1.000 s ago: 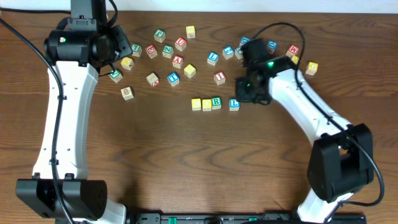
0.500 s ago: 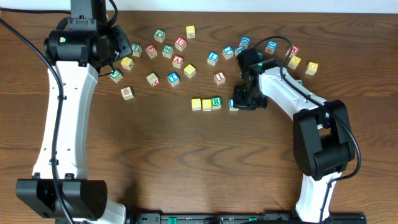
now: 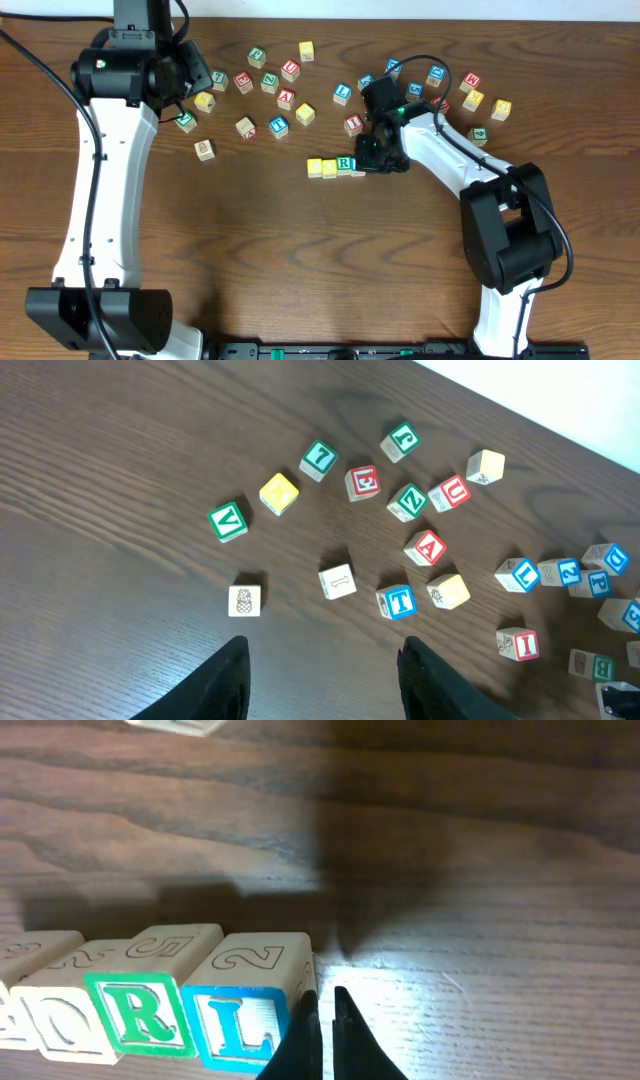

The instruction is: Spell out CORL

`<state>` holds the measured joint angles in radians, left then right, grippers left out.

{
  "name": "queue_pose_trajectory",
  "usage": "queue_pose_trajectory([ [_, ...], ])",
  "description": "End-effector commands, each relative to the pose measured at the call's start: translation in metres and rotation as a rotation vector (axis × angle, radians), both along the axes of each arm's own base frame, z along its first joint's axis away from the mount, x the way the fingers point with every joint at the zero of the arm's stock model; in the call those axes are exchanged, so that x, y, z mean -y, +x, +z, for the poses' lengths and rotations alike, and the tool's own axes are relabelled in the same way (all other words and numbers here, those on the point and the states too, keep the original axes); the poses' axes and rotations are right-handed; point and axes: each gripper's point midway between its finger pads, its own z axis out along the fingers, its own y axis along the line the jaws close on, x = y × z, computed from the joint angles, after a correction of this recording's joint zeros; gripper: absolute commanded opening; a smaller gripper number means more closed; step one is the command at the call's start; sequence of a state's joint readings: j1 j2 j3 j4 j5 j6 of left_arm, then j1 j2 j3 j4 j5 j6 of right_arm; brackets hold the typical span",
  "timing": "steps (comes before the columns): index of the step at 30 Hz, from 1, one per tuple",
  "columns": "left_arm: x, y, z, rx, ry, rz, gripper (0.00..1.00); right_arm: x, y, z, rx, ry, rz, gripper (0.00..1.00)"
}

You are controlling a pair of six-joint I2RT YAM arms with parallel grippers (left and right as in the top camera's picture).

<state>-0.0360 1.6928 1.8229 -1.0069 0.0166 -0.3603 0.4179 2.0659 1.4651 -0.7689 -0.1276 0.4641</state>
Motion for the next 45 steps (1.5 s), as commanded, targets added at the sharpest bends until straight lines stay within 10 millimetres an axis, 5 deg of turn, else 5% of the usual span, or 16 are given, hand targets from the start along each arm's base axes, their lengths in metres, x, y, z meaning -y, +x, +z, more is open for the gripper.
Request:
queue_pose_trajectory([
  [1, -0.003, 0.001, -0.004, -0.012, 0.019, -0.008, 0.47, -0.005, 0.002, 0.001, 0.007, 0.013, -0.007, 0.01],
  [14, -0.003, 0.001, -0.004, -0.012, 0.019, -0.008, 0.47, -0.02, -0.001, 0.006, 0.027, 0.038, 0.096, 0.01],
  [21, -0.003, 0.001, -0.004, -0.012, 0.019, -0.008, 0.47, -0.017, 0.026, 0.06, 0.091, 0.016, 0.144, 0.02],
  [25, -0.003, 0.0, -0.004, -0.012, 0.019, -0.008, 0.47, -0.025, 0.042, 0.075, 0.16, 0.04, 0.14, 0.04],
  [36, -0.003, 0.0, -0.004, -0.012, 0.019, -0.008, 0.47, -0.067, 0.041, 0.029, 0.149, 0.064, 0.137, 0.01],
  [45, -0.003, 0.0, -0.004, -0.013, 0.019, -0.008, 0.47, -0.07, 0.036, 0.0, 0.121, 0.003, 0.133, 0.01],
])
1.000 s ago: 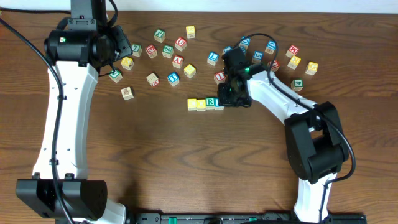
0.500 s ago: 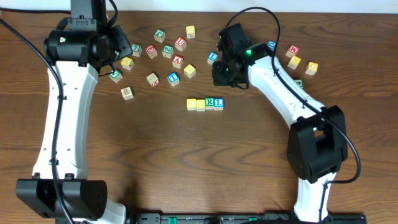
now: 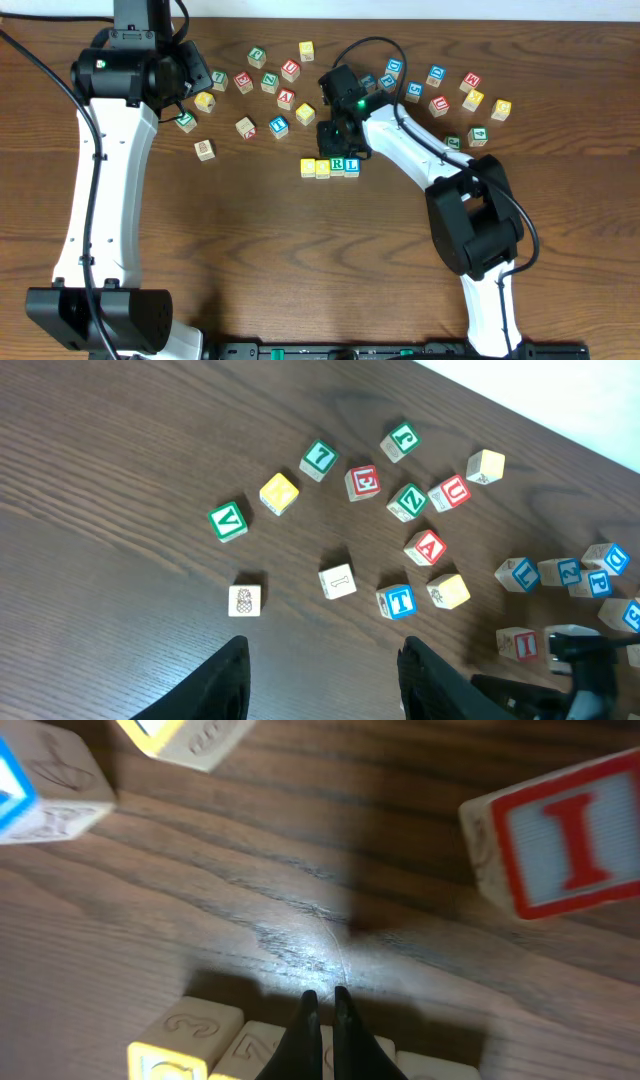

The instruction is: Spell out CORL

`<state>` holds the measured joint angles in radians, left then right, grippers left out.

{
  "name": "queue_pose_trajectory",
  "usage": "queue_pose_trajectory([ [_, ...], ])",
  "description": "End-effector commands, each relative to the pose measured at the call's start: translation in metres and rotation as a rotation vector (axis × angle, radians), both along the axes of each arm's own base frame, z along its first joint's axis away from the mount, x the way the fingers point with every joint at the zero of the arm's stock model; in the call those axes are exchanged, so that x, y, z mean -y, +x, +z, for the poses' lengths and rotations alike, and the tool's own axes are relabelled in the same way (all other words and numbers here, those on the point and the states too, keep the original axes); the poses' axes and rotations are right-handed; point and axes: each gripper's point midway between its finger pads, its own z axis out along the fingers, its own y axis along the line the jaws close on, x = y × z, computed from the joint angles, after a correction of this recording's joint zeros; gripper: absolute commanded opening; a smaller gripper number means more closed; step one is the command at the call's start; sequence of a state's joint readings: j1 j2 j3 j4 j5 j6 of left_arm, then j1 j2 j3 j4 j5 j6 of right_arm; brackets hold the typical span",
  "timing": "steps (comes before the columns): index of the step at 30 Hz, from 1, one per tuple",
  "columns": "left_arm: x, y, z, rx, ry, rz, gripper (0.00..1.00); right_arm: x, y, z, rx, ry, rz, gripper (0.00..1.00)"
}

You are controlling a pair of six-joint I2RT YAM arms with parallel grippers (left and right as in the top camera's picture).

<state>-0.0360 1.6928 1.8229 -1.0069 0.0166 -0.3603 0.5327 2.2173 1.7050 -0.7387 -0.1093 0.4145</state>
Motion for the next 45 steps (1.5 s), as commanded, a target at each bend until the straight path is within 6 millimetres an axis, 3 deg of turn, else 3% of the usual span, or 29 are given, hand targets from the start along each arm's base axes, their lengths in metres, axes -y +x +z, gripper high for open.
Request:
queue_pose_trajectory([
  [1, -0.003, 0.0, -0.004, -0.012, 0.019, -0.008, 0.47, 0.005, -0.001, -0.008, -0.006, -0.028, -0.028, 0.01],
  [20, -0.003, 0.0, -0.004, -0.012, 0.019, -0.008, 0.47, 0.008, -0.017, -0.012, -0.061, -0.06, -0.019, 0.01],
  [27, -0.003, 0.0, -0.004, -0.012, 0.019, -0.008, 0.47, 0.003, -0.008, -0.009, -0.027, -0.038, -0.021, 0.02],
  [35, -0.003, 0.0, -0.004, -0.012, 0.019, -0.008, 0.47, -0.028, 0.015, 0.007, 0.072, 0.112, 0.031, 0.06],
  [45, -0.003, 0.0, -0.004, -0.012, 0.019, -0.008, 0.47, -0.051, 0.005, -0.004, 0.077, 0.111, 0.077, 0.04],
])
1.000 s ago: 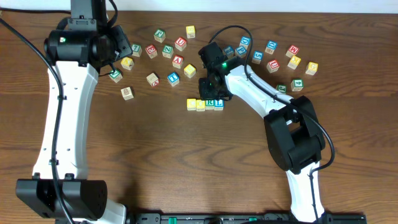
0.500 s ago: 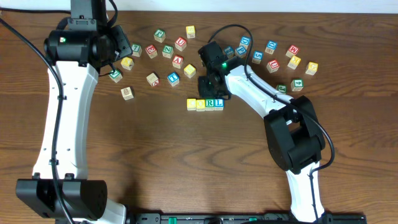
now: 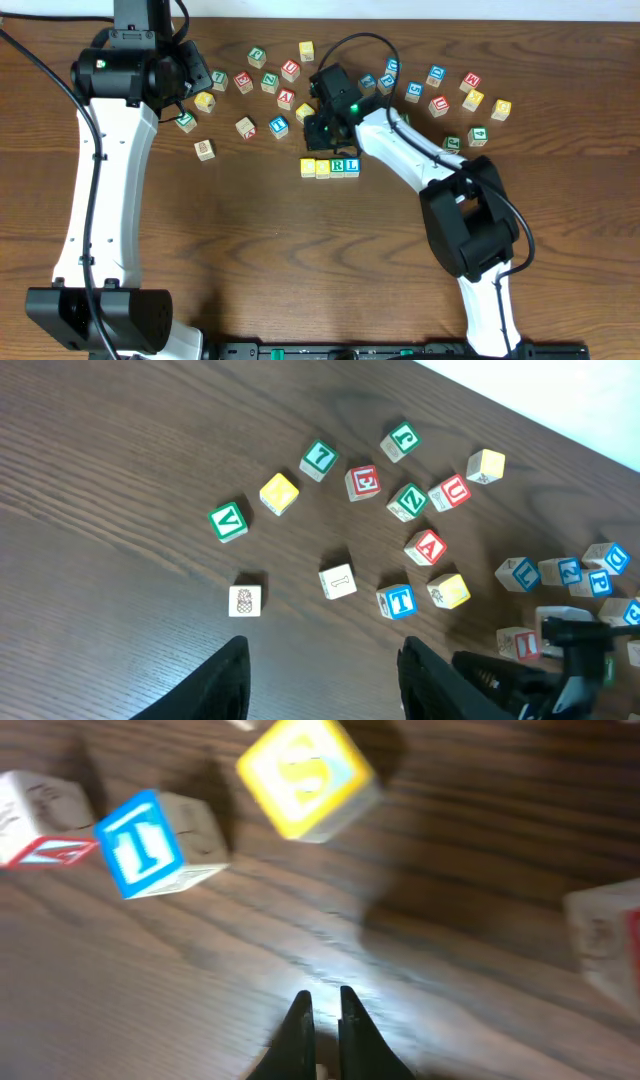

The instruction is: Spell out CORL

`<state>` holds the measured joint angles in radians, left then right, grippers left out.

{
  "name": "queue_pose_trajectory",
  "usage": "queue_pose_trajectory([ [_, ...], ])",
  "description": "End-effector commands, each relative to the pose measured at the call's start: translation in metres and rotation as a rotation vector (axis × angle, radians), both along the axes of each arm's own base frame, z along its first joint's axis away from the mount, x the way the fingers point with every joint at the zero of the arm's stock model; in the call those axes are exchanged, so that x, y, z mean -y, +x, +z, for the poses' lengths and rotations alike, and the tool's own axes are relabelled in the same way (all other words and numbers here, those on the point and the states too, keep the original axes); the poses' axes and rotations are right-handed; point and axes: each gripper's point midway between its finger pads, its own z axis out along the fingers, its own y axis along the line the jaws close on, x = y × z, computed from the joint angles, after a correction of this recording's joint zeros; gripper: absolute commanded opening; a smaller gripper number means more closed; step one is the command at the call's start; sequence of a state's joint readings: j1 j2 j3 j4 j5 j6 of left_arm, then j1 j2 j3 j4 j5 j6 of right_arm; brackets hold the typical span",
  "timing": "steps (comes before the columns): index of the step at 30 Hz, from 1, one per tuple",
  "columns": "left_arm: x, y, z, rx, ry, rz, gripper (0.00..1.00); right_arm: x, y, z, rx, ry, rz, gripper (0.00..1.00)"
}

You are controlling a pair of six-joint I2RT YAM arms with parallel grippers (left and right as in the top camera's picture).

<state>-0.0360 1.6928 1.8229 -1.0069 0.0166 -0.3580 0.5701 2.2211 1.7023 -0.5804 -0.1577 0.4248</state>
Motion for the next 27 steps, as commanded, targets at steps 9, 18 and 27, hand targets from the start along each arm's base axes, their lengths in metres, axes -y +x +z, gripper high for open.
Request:
queue_pose_trajectory([
  [9, -0.003, 0.0, -0.004, -0.012, 0.018, -0.006, 0.47, -0.015, -0.014, -0.03, -0.045, -0.018, 0.046, 0.01],
  [18, -0.003, 0.001, -0.004, -0.012, 0.018, -0.006, 0.47, -0.015, -0.021, -0.033, -0.064, -0.031, 0.053, 0.01],
  [27, -0.003, 0.001, -0.004, -0.012, 0.017, -0.006, 0.47, -0.014, -0.022, -0.033, -0.068, -0.034, 0.053, 0.01],
])
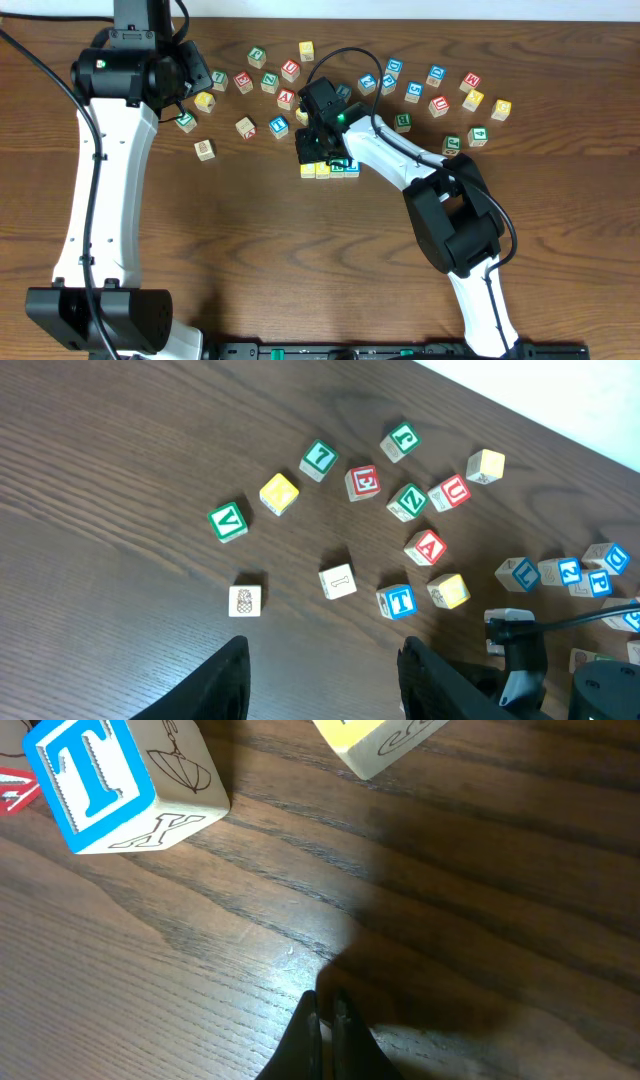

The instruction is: Spell out CORL

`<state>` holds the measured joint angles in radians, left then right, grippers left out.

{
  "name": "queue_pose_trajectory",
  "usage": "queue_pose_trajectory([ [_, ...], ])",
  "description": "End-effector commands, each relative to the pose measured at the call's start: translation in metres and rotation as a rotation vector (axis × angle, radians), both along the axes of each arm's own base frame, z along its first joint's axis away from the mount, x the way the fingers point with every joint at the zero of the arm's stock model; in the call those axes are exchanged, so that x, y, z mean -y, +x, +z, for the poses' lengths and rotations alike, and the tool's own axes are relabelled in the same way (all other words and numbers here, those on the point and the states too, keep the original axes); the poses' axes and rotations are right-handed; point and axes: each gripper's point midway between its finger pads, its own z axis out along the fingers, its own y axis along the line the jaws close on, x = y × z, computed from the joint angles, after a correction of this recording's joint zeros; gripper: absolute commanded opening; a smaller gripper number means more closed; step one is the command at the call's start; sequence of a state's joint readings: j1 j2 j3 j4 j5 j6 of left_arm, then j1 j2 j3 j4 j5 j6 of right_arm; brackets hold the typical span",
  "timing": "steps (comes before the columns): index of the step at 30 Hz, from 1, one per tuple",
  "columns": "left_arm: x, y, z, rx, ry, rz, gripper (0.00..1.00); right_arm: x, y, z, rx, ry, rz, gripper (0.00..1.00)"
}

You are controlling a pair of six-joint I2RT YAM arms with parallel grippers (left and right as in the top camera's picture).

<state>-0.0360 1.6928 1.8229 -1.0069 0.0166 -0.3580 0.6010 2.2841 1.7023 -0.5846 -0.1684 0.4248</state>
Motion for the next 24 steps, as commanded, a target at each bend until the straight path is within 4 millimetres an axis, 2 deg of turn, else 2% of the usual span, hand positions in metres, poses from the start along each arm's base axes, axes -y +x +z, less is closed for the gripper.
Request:
queue_pose_trajectory([
  [1, -0.003, 0.001, -0.004, -0.012, 0.018, -0.006, 0.47, -0.003, -0.005, -0.001, -0.006, -0.005, 0.019, 0.01],
  [4, -0.003, 0.001, -0.004, -0.012, 0.018, -0.006, 0.47, -0.005, -0.001, 0.002, 0.016, 0.002, 0.032, 0.01],
  [6, -0.003, 0.001, -0.004, -0.012, 0.018, -0.006, 0.47, -0.007, 0.006, 0.013, 0.045, 0.017, 0.054, 0.01],
  [11, -0.003, 0.0, -0.005, -0.017, 0.018, -0.006, 0.47, 0.002, 0.027, 0.061, 0.111, 0.058, 0.044, 0.01],
  [16, -0.003, -0.009, -0.013, -0.064, 0.018, -0.008, 0.47, 0.035, 0.036, 0.116, 0.154, 0.078, -0.017, 0.02],
  [18, -0.001, -0.013, -0.021, -0.09, 0.015, -0.013, 0.47, 0.052, 0.033, 0.128, 0.143, 0.069, -0.042, 0.02],
  [21, 0.0, -0.02, -0.036, -0.135, 0.012, -0.017, 0.47, 0.078, 0.025, 0.133, 0.089, 0.038, -0.079, 0.01],
  [24, 0.0, -0.027, -0.052, -0.18, 0.012, -0.018, 0.41, 0.102, 0.01, 0.121, -0.007, -0.012, -0.112, 0.01],
])
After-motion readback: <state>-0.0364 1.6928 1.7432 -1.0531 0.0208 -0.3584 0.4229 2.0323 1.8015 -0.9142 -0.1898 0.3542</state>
